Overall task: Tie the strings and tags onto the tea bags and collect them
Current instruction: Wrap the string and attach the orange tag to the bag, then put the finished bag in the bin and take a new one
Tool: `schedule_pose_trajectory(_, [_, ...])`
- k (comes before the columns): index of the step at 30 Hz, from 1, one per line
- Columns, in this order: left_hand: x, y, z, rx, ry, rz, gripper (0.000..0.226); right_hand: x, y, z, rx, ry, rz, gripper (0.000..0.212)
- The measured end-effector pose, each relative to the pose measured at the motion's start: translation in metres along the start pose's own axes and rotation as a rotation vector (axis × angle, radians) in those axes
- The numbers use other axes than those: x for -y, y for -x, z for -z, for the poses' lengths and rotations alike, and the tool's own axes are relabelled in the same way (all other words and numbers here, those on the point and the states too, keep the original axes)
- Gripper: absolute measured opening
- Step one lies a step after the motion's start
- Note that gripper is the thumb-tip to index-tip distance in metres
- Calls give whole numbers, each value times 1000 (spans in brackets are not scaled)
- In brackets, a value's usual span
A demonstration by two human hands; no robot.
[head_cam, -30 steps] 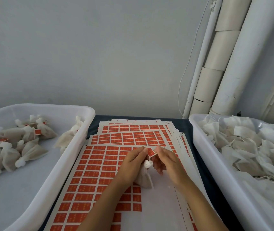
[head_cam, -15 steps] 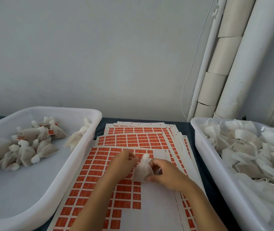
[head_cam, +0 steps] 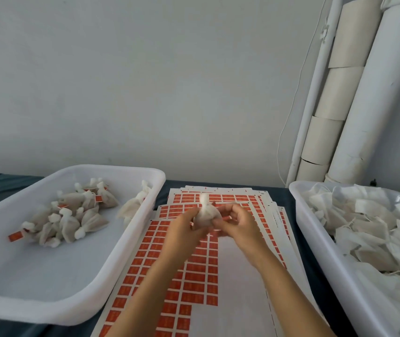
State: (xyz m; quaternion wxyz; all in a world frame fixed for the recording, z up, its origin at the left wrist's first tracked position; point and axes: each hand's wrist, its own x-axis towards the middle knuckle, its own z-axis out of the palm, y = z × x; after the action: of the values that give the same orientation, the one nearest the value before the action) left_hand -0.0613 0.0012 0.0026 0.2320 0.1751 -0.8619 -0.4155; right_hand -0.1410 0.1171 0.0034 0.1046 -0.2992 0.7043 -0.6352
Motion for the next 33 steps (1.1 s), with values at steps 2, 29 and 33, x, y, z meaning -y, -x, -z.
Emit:
schedule_pose_trajectory(2, [-8,-8,13,-173,27,25,30,16,-12,-17,-68,-46,23,19])
schedule_pose_trajectory(29, [-38,-32,47,-323,-232,212,31,70,-47,-42,-39,-27,-42,18])
schedule_pose_trajectory(33, [-58,-34,13,-170,-173,170,29,72,-41,11,-182,7,-91,25])
